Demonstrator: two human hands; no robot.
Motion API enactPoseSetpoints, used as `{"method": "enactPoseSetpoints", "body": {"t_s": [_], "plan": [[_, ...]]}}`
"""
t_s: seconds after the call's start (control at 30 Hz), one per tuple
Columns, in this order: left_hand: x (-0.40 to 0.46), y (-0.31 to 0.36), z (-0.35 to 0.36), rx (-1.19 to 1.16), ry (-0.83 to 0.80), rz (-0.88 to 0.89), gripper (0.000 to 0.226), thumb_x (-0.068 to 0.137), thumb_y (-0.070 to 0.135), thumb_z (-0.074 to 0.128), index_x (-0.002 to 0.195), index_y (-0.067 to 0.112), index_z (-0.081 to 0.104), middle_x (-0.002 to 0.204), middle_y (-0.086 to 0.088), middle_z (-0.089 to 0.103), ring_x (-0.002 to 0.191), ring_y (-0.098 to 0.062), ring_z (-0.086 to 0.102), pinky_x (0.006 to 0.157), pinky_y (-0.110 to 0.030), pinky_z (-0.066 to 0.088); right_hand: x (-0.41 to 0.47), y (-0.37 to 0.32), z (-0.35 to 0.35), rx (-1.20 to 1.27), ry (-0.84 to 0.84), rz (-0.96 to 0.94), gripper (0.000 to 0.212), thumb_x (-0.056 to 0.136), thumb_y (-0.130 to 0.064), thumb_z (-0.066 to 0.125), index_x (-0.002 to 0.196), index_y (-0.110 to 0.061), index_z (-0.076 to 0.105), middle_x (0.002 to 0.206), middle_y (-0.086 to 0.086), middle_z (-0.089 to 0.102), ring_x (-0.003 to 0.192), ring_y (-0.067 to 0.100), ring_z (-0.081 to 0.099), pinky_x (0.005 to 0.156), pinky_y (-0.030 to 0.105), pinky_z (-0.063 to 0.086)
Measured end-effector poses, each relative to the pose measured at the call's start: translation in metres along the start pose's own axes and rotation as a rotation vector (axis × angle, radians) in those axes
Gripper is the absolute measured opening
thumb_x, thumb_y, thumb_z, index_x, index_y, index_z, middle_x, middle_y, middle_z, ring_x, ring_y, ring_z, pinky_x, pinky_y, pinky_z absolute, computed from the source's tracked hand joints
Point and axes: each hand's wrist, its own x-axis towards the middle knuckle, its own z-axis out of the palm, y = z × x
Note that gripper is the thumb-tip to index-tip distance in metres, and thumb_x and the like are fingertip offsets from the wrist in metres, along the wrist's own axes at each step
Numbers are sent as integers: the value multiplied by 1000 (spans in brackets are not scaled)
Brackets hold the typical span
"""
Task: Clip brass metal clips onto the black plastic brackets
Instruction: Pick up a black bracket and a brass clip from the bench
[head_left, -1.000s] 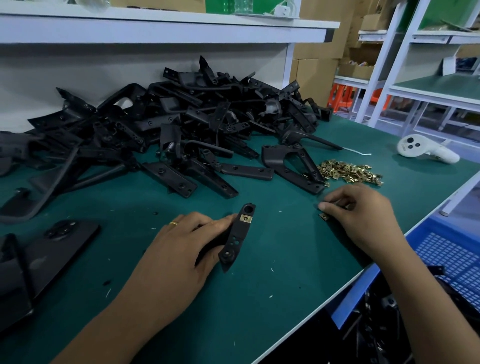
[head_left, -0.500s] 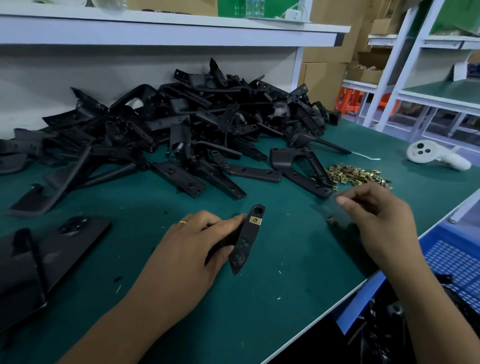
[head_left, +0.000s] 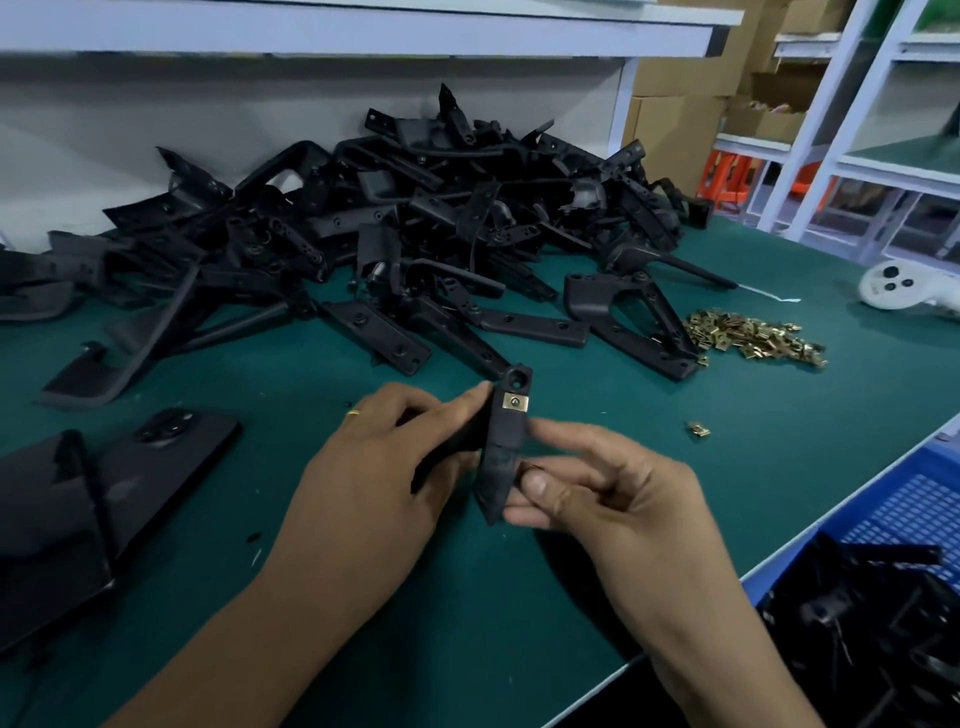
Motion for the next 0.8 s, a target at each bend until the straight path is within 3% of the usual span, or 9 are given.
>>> {"method": "enactPoseSetpoints", "body": {"t_s": [0.17,0.43,0.63,0.8], "plan": [[1,-3,2,-10,33,3,58,90,29,72,144,44,58,109,15,57,100,-13,58,79,-39,55,1,-4,-1,49,35,77,8,81,-2,75,88,1,78,80,28,74,75,37,77,65,31,63],[1,-5,3,-28,75,34,56,86,27,72,139,42,62,109,12,61,97,-17,62,76,-43,57,-2,-7,-4,69,-66,102,9,90,1,70,93,3,78,84,27,75,74,34,77,67,31,63],[3,4,1,-6,87,114,49,86,20,78,131,38,70,105,13,65,93,-19,63,72,-41,56,-4,-9,-5,60,-38,95,10,89,9,69,97,8,64,75,28,72,64,34,74,61,36,63],[1,6,4,160,108,155,69,77,-6,82,129,39,72,102,9,65,91,-22,60,64,-40,56,-6,-6,0,-44,-26,77,16,89,9,71,98,4,60,73,29,71,65,39,74,63,41,64]]}}
